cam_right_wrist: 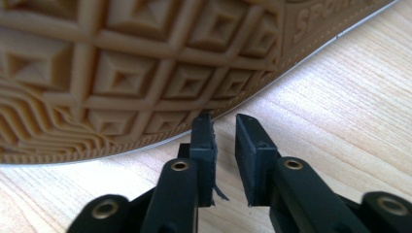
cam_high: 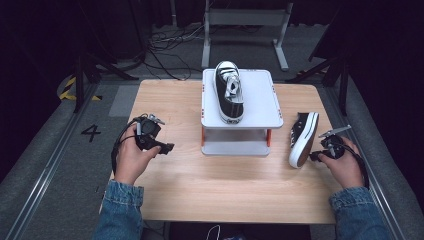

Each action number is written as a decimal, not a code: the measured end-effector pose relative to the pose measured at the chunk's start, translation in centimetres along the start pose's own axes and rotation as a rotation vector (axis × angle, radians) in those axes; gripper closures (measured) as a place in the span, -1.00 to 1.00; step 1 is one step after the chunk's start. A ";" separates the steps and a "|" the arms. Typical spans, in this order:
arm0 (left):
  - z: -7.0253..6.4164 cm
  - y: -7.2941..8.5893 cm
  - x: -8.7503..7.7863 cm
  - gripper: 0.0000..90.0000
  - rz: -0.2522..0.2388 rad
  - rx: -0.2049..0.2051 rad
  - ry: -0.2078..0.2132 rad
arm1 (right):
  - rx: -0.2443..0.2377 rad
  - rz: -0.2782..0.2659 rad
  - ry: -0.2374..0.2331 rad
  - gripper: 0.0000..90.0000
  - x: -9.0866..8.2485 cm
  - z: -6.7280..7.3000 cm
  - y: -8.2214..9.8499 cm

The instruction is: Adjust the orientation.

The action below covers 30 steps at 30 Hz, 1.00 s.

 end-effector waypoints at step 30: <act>-1.2 1.0 0.5 -0.48 0.040 0.035 -0.018 | -0.063 -0.205 0.052 0.68 -6.2 3.7 -4.3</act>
Point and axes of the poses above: each handheld gripper's, and its own axes: x roughly forward along the jaws, y roughly out of its underside, z roughly to its left, the point moved 2 cm from there along x, roughly forward along the jaws, and after that the axes turned 15 degrees about z, right-handed, at the moved point
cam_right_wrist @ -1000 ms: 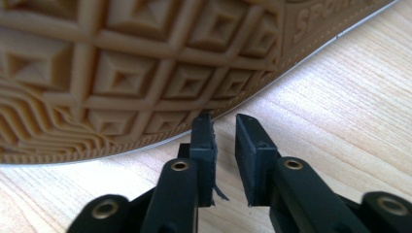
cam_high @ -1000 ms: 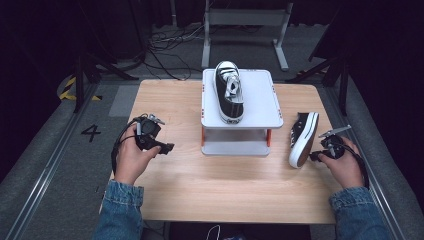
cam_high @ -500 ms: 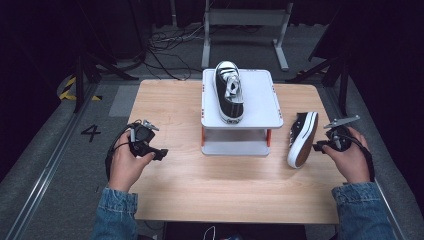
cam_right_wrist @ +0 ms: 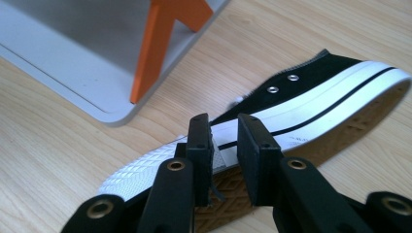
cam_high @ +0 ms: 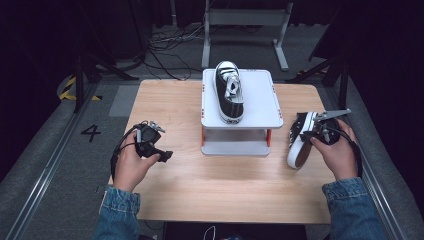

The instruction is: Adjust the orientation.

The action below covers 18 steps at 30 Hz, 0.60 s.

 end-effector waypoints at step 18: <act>-0.5 -3.3 0.8 -0.48 -0.022 0.048 0.038 | 0.168 0.081 0.063 0.83 -2.5 -3.9 6.5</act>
Point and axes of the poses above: each handheld gripper's, and its own axes: x roughly forward along the jaws, y roughly out of its underside, z roughly to its left, the point moved 2 cm from there along x, roughly forward along the jaws, and after that the axes turned 15 degrees about z, right-handed, at the moved point
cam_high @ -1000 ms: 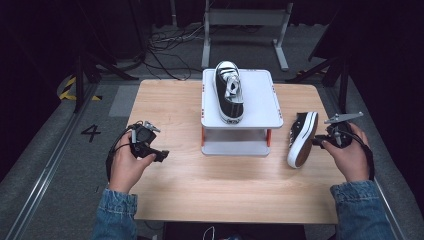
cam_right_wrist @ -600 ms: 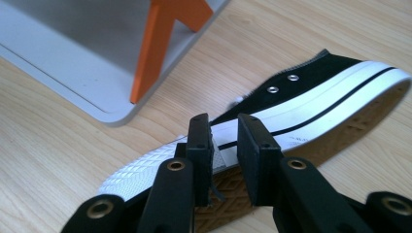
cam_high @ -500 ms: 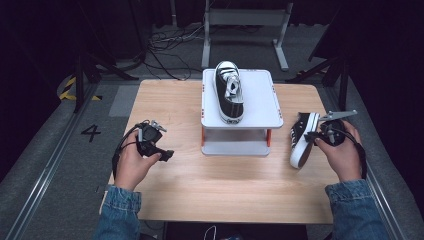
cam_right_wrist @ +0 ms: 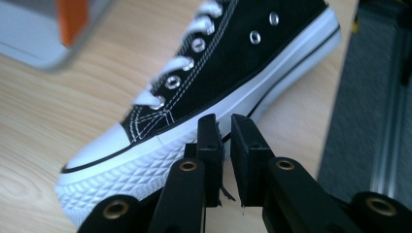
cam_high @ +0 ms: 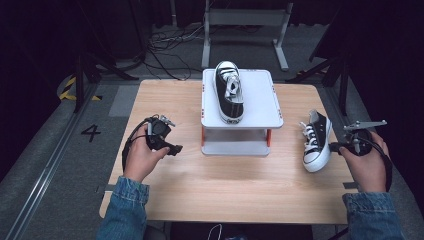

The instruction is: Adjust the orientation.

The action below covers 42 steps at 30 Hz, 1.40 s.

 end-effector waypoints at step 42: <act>1.2 4.5 -0.9 -0.47 0.001 -0.099 -0.004 | 0.130 0.308 0.003 -0.06 8.6 -3.2 -8.1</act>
Point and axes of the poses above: each handheld gripper's, and its own axes: x roughly forward along the jaws, y roughly out of its underside, z roughly to its left, the point moved 2 cm from there along x, roughly forward along the jaws, and after that the axes turned 15 degrees about z, right-handed, at the moved point
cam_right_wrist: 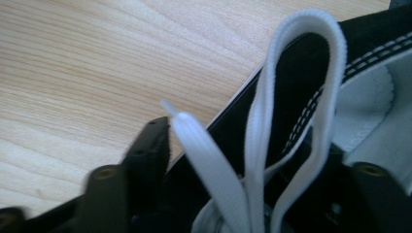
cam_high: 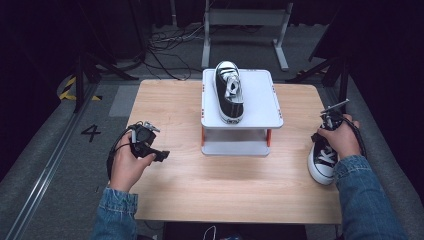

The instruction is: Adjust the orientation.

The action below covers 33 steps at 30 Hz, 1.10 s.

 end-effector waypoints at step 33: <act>-0.6 -1.2 0.2 -0.46 -0.010 0.029 0.009 | -0.693 -0.092 -0.176 0.90 -7.5 13.2 8.1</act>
Point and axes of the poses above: each handheld gripper's, and its own axes: x roughly forward along the jaws, y roughly out of its underside, z roughly to its left, the point moved 2 cm from there along x, roughly forward along the jaws, and after that the axes turned 15 degrees about z, right-handed, at the moved point
